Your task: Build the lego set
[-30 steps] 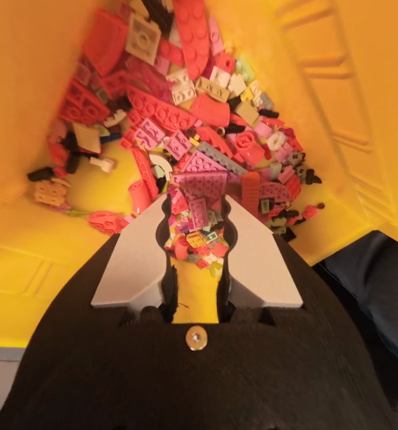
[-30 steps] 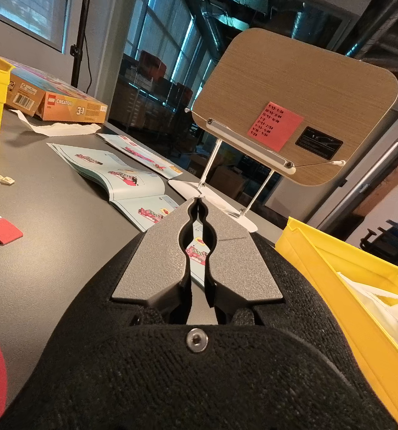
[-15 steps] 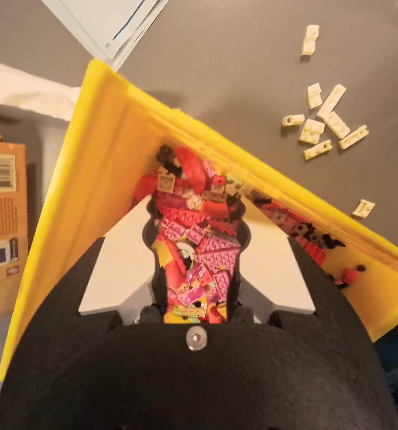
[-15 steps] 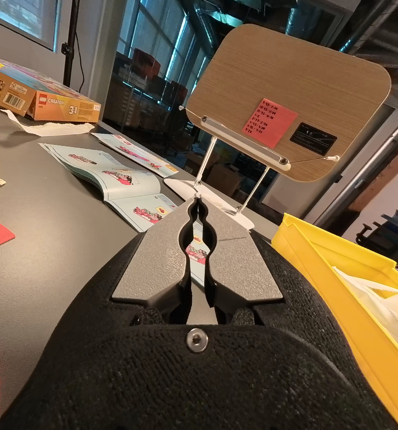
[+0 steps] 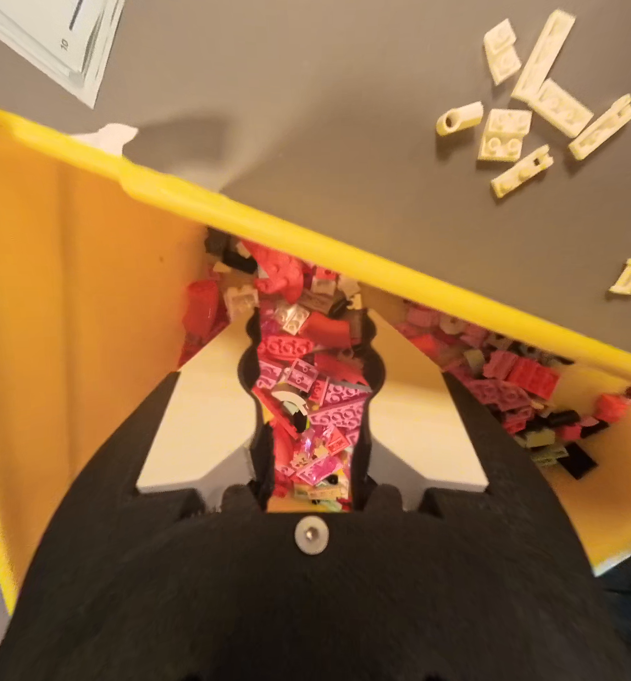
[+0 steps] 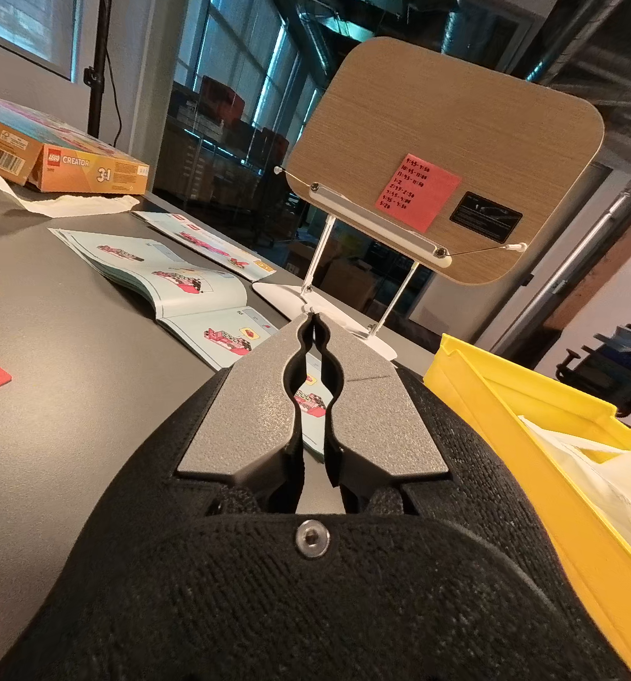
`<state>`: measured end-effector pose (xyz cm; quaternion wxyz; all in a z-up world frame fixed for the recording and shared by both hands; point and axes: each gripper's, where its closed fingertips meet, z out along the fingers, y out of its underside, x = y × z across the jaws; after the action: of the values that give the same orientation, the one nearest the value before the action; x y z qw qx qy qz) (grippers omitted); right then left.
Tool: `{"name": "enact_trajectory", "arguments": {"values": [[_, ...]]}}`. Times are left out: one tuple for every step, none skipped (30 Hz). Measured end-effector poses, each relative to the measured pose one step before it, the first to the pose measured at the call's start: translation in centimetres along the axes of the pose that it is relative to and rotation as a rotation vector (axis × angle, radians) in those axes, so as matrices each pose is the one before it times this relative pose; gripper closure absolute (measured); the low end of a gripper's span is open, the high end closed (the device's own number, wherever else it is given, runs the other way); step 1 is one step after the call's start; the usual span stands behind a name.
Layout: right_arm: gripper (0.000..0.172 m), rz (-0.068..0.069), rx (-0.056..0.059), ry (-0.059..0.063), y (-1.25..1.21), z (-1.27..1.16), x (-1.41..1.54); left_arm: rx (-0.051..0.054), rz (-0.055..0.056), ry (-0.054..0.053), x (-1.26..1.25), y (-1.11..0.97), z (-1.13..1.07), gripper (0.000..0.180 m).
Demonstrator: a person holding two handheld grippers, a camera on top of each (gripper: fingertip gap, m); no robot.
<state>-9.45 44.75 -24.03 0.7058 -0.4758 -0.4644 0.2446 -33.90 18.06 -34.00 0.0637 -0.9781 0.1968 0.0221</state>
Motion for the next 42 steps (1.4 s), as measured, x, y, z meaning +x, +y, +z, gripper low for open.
{"name": "enact_trajectory", "arguments": {"values": [[0.172,-0.0018,-0.0006,0.0007,0.007,0.004,-0.006,-0.0127,0.0029,-0.0014,0.037,0.437,-0.035,0.136],[0.172,-0.0020,-0.0008,0.0015,0.015,-0.002,0.019,-0.0062,-0.0008,-0.0004,0.049,0.377,-0.007,0.139],[0.172,-0.0018,-0.0012,0.0026,0.020,-0.005,0.032,-0.0025,-0.0061,-0.0022,0.001,0.342,-0.037,0.141],[0.172,-0.0004,0.0000,0.0020,0.009,-0.001,0.027,-0.0079,-0.0072,-0.0055,-0.074,0.459,-0.035,0.142],[0.172,-0.0012,-0.0008,0.0032,0.011,-0.006,0.053,-0.0184,-0.0032,-0.0164,-0.219,0.660,0.013,0.148],[0.172,-0.0021,-0.0024,0.0043,0.049,-0.002,0.057,-0.0298,0.0009,-0.0223,-0.295,0.871,0.100,0.151],[0.172,-0.0021,-0.0017,0.0041,0.032,-0.005,0.063,-0.0120,-0.0002,-0.0201,-0.262,0.620,-0.017,0.156],[0.172,-0.0013,-0.0013,0.0030,0.016,0.000,0.046,-0.0119,-0.0037,-0.0143,-0.182,0.616,-0.037,0.156],[0.172,-0.0008,-0.0007,0.0020,0.018,0.003,0.024,-0.0176,-0.0057,-0.0130,-0.173,0.687,0.013,0.156],[0.172,-0.0023,-0.0014,0.0015,0.016,0.006,0.004,-0.0190,-0.0086,-0.0098,-0.137,0.706,0.026,0.156],[0.172,-0.0041,-0.0023,0.0025,0.033,0.002,0.013,-0.0186,-0.0115,0.0004,-0.020,0.678,0.015,0.157],[0.172,-0.0042,-0.0029,0.0019,0.044,0.011,0.008,-0.0192,-0.0116,0.0045,0.036,0.670,-0.003,0.156],[0.172,-0.0034,-0.0016,0.0002,0.021,0.016,-0.029,-0.0140,-0.0101,0.0096,0.111,0.555,-0.005,0.157],[0.172,-0.0039,-0.0018,0.0007,0.019,0.010,-0.026,-0.0219,-0.0105,0.0018,-0.024,0.628,0.045,0.157],[0.172,-0.0044,-0.0023,0.0007,0.033,0.014,-0.031,-0.0168,-0.0116,-0.0035,-0.124,0.500,0.019,0.157],[0.172,-0.0040,-0.0015,0.0005,0.016,0.003,-0.023,-0.0033,-0.0127,-0.0048,-0.151,0.256,-0.035,0.155],[0.172,-0.0024,-0.0006,-0.0002,0.013,0.010,-0.025,0.0142,-0.0178,-0.0022,-0.137,-0.048,-0.153,0.150],[0.172,-0.0006,-0.0007,0.0000,0.003,0.008,-0.012,0.0247,-0.0214,0.0054,-0.073,-0.265,-0.272,0.146],[0.172,0.0006,-0.0004,0.0005,0.014,0.007,0.018,0.0345,-0.0217,0.0064,-0.082,-0.474,-0.383,0.140],[0.172,0.0012,0.0000,0.0010,-0.002,-0.003,0.022,0.0405,-0.0218,0.0017,-0.186,-0.631,-0.471,0.136],[0.172,0.0014,-0.0004,0.0015,0.006,0.008,0.030,0.0444,-0.0189,-0.0038,-0.311,-0.773,-0.507,0.134],[0.172,0.0005,-0.0007,0.0018,0.018,0.005,0.038,0.0492,-0.0160,-0.0092,-0.398,-0.929,-0.486,0.133],[0.172,-0.0004,-0.0005,0.0018,0.006,0.005,0.024,0.0519,-0.0141,-0.0104,-0.439,-1.043,-0.397,0.133],[0.172,-0.0004,-0.0009,0.0012,0.014,0.016,0.018,0.0481,-0.0102,-0.0074,-0.399,-1.050,-0.267,0.133],[0.172,-0.0015,-0.0011,0.0016,0.022,0.008,0.019,0.0370,-0.0069,-0.0029,-0.327,-0.896,-0.078,0.133],[0.172,-0.0013,-0.0008,0.0019,0.019,0.002,0.026,0.0236,-0.0058,0.0021,-0.263,-0.691,0.083,0.134],[0.172,0.0000,-0.0001,0.0012,0.006,0.004,0.024,0.0169,-0.0026,0.0097,-0.127,-0.564,0.206,0.136],[0.172,-0.0007,-0.0006,0.0012,0.006,0.005,0.017,0.0120,0.0019,0.0290,0.197,-0.457,0.303,0.141],[0.172,-0.0013,-0.0010,0.0012,0.026,0.006,0.025,0.0087,0.0022,0.0423,0.450,-0.363,0.341,0.147],[0.172,-0.0016,-0.0011,0.0013,0.020,0.017,0.011,0.0064,-0.0031,0.0372,0.396,-0.317,0.383,0.150],[0.172,-0.0011,-0.0012,0.0003,0.014,0.009,0.003,0.0019,0.0012,0.0324,0.374,-0.221,0.387,0.153],[0.172,-0.0011,-0.0006,0.0002,0.016,0.003,0.001,-0.0006,0.0109,0.0237,0.306,-0.167,0.371,0.155],[0.172,-0.0008,-0.0005,0.0002,0.000,0.009,-0.009,-0.0004,0.0208,0.0142,0.230,-0.153,0.356,0.157],[0.172,-0.0007,-0.0003,-0.0001,0.012,0.005,-0.006,-0.0002,0.0204,0.0039,0.118,-0.134,0.339,0.158],[0.172,-0.0012,-0.0003,-0.0001,0.002,0.007,0.002,-0.0001,0.0091,-0.0011,0.050,-0.154,0.305,0.160],[0.172,-0.0012,-0.0006,-0.0004,0.014,0.012,-0.012,0.0057,0.0093,0.0108,0.248,-0.244,0.283,0.162],[0.172,-0.0014,-0.0008,-0.0002,0.002,0.016,-0.015,0.0109,0.0075,0.0181,0.353,-0.316,0.257,0.163],[0.172,-0.0014,-0.0008,-0.0003,0.013,0.005,-0.016,0.0092,0.0004,0.0182,0.327,-0.300,0.231,0.163],[0.172,-0.0013,-0.0006,-0.0002,0.009,0.007,-0.015,0.0086,-0.0041,0.0188,0.312,-0.291,0.217,0.162],[0.172,-0.0013,-0.0007,0.0000,0.002,0.008,-0.008,0.0054,-0.0102,0.0200,0.303,-0.246,0.226,0.158],[0.172,-0.0012,-0.0007,0.0003,0.015,0.011,-0.001,-0.0001,-0.0172,0.0150,0.219,-0.179,0.231,0.152],[0.172,-0.0009,-0.0004,0.0007,0.008,0.000,-0.002,-0.0048,-0.0121,0.0197,0.308,-0.080,0.252,0.147]]}}
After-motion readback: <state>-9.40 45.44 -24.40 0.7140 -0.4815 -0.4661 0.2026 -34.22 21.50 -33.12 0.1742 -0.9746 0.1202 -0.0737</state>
